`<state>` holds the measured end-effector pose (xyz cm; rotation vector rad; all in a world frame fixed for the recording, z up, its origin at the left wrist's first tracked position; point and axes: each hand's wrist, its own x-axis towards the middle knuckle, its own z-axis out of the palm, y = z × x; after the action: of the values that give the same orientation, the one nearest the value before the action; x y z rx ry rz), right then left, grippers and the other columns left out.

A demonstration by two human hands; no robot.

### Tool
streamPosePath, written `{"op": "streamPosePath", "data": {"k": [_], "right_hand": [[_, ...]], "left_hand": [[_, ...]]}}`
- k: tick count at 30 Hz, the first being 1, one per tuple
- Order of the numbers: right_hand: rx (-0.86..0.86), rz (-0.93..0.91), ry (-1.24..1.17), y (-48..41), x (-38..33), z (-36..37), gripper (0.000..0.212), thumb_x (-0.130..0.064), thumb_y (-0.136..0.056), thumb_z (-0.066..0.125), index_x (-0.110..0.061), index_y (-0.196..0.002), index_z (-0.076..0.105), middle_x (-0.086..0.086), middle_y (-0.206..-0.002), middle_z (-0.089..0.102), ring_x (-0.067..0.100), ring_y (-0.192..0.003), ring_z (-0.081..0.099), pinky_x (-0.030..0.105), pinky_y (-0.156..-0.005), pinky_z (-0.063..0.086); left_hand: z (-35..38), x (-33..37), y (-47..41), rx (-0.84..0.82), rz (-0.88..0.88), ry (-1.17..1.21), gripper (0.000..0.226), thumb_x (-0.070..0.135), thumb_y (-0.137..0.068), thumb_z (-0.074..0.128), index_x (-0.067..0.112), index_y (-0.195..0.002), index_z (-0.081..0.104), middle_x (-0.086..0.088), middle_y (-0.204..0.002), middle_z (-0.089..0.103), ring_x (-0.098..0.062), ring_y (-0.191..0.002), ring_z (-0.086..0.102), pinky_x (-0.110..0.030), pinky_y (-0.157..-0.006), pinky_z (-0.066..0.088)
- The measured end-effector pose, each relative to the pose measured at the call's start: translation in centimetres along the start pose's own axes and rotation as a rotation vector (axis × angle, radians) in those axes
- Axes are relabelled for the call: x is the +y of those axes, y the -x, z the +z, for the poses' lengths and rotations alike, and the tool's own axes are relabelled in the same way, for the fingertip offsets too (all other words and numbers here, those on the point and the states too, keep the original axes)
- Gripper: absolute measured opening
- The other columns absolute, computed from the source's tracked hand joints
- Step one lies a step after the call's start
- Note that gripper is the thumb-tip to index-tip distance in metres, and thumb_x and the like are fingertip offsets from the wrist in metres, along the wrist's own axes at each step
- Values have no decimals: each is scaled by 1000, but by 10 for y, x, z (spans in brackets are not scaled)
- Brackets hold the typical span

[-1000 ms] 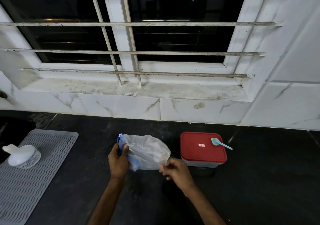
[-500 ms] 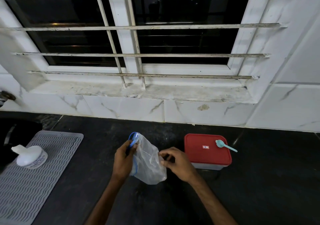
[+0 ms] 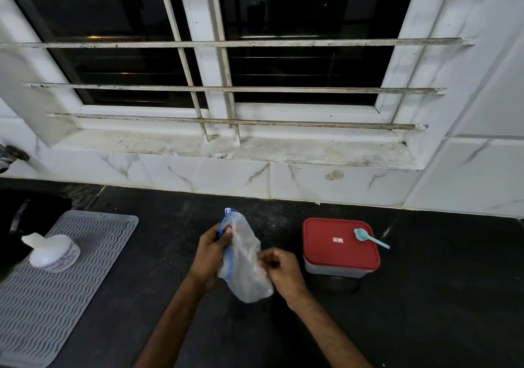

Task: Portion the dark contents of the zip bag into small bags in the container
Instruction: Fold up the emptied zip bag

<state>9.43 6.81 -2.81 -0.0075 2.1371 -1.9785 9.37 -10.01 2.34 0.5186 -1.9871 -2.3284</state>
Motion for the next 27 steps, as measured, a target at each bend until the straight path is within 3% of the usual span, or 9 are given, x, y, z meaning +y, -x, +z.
{"op": "streamPosePath", "data": {"k": [5, 8, 11, 13, 14, 17, 22, 25, 27], "right_hand": [[117, -54, 54, -12, 1, -34, 14, -7, -86, 68, -19, -81, 71, -1, -80, 72, 6, -75, 64, 26, -72, 53], [166, -110, 113, -13, -2, -32, 12, -9, -89, 64, -19, -84, 67, -2, -89, 65, 3, -81, 59, 16, -76, 48], [270, -111, 67, -12, -3, -30, 11, -8, -90, 62, -17, -84, 66, 0, -94, 59, 3, -84, 56, 16, -79, 45], [318, -78, -45, -12, -3, -31, 13, -9, -92, 60, -17, -84, 65, -2, -88, 63, 6, -79, 56, 21, -75, 46], [341, -75, -94, -12, -2, -31, 14, -8, -93, 58, -16, -83, 64, -3, -83, 63, 7, -77, 56, 22, -73, 46], [392, -87, -205, -12, -4, -26, 16, -3, -94, 55, -13, -82, 61, -3, -78, 58, 7, -74, 51, 22, -70, 43], [393, -94, -302, -11, -1, -18, 7, -4, -94, 55, -5, -92, 62, 2, -85, 60, 9, -81, 54, 27, -77, 45], [340, -85, -309, -6, 2, -20, 7, -6, -94, 56, -8, -93, 63, 2, -87, 61, 10, -84, 55, 30, -80, 46], [316, -93, -320, -4, 2, -22, 9, -4, -94, 55, -9, -90, 62, 1, -84, 59, 10, -82, 53, 29, -78, 45]], "left_hand": [[-45, 7, -28, -18, 119, -309, 13, 3, -96, 55, 7, -93, 66, -8, -82, 67, -23, -78, 60, -31, -68, 52], [-48, 6, -31, -68, 139, -353, 9, 5, -94, 59, 9, -99, 64, -8, -90, 68, -25, -84, 62, -31, -70, 54], [-49, 8, -21, -133, 145, -284, 52, 26, -83, 76, 16, -127, 51, 0, -116, 64, -16, -104, 66, -29, -79, 58], [-49, 6, -11, -69, 154, -253, 80, 47, -72, 77, 24, -138, 40, 10, -128, 55, -8, -114, 60, -28, -85, 56], [-47, 2, -3, 0, 174, -243, 82, 51, -72, 75, 25, -140, 38, 11, -130, 51, -7, -116, 57, -27, -88, 54], [-26, -23, 22, 174, 216, -206, 61, 40, -81, 75, 24, -131, 42, 2, -125, 54, -10, -112, 58, -32, -91, 51], [8, -52, 43, 221, 158, -167, 57, 33, -73, 84, 34, -114, 45, -1, -111, 63, -15, -96, 66, -38, -74, 58], [6, -38, 38, 408, 248, -161, 52, 22, -79, 79, 28, -117, 46, 2, -103, 63, -13, -88, 66, -28, -64, 57], [1, -30, 32, 440, 309, -203, 44, 23, -80, 79, 25, -115, 52, 4, -99, 65, -10, -84, 66, -27, -66, 56]]}}
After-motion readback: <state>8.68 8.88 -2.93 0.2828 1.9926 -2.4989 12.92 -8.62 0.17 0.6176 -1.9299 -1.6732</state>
